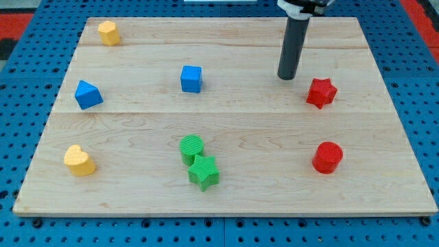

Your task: Move the arm towards the top of the board

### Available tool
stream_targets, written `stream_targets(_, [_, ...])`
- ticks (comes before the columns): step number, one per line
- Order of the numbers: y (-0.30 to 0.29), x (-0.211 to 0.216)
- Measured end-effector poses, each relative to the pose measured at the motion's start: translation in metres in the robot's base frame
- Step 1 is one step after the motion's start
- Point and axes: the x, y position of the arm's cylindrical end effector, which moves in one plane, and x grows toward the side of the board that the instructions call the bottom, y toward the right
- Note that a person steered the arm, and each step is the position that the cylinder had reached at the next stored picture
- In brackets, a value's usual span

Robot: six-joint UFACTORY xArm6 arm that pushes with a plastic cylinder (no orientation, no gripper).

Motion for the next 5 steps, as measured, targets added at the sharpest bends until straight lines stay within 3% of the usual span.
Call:
stream_targets(1, [0.035,-0.003])
stream_targets(2, [0.048,0.023])
stream_targets(3, [0.044,0.082])
stream_targets(4, [0.041,0.105])
stream_targets(5, [0.021,0.028])
